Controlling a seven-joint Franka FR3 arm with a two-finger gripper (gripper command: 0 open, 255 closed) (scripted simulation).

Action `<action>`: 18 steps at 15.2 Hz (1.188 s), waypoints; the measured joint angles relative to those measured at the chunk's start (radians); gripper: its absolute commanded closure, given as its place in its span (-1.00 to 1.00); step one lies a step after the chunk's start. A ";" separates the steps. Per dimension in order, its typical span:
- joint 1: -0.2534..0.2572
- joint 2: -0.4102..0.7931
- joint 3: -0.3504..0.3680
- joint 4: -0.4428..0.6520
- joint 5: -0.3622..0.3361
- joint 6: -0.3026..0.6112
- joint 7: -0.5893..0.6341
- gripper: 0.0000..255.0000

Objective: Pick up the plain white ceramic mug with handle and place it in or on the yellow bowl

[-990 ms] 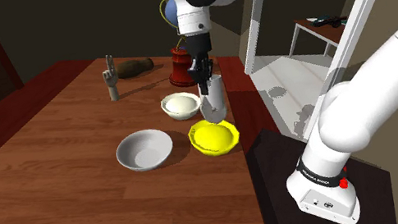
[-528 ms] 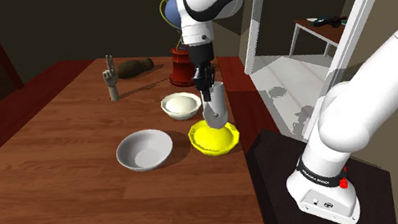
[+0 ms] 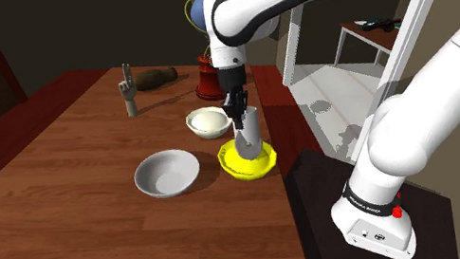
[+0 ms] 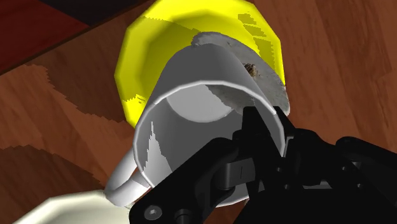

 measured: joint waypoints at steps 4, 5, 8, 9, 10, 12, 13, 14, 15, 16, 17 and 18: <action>0.000 0.017 0.002 -0.026 0.001 0.043 -0.005 1.00; 0.000 0.017 0.002 -0.028 0.002 0.045 -0.005 1.00; 0.000 0.018 0.002 -0.029 0.002 0.046 -0.005 1.00; 0.000 0.018 0.002 -0.029 0.002 0.046 -0.005 1.00; 0.000 0.018 0.002 -0.029 0.002 0.046 -0.005 -1.00; 0.000 0.018 0.002 -0.029 0.002 0.046 -0.005 -1.00; 0.000 0.018 0.002 -0.029 0.002 0.046 -0.005 -1.00; 0.000 0.018 0.002 -0.029 0.002 0.046 -0.005 -1.00; 0.000 0.018 0.002 -0.029 0.002 0.046 -0.005 -1.00; 0.000 0.018 0.002 -0.029 0.002 0.046 -0.005 -1.00; -0.001 0.016 0.000 -0.011 -0.001 0.028 -0.004 -1.00; -0.003 0.007 -0.002 0.006 -0.003 0.003 -0.003 -1.00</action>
